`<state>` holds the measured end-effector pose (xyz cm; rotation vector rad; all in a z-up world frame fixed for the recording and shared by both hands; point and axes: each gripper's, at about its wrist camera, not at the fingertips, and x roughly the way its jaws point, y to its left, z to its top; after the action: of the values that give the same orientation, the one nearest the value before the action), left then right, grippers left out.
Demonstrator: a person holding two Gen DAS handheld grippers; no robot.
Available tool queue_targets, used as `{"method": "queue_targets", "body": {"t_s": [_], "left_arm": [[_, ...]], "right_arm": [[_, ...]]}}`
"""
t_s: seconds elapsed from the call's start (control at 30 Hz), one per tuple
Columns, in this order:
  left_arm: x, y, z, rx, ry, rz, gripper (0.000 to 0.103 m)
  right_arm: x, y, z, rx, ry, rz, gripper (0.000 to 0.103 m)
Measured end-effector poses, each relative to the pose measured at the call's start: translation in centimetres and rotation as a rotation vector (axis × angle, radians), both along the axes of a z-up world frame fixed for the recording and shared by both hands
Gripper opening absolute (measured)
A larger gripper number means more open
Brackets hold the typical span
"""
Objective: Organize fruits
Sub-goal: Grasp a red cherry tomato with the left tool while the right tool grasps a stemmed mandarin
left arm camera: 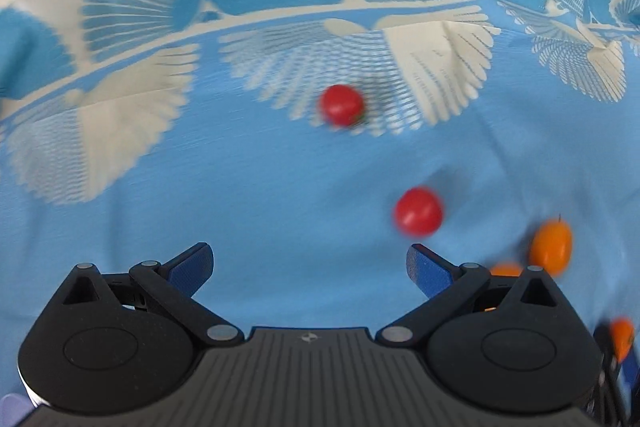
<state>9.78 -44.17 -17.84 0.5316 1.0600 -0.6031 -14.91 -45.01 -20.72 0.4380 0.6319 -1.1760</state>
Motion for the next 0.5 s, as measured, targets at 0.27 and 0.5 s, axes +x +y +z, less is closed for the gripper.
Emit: {"method": "queue_targets", "body": {"t_s": [0.27,0.5], "left_arm": [[1.0,-3.1,-1.0,-0.141,0.185,0.036,0.071],[2.0,-3.9,-1.3,-0.136,0.241,0.091,0.072]], "right_arm": [[-0.3,-0.9,-0.9,0.012,-0.007,-0.026,0.038],[-0.4,-0.8,-0.8,0.008,-0.012,-0.033,0.038]]}}
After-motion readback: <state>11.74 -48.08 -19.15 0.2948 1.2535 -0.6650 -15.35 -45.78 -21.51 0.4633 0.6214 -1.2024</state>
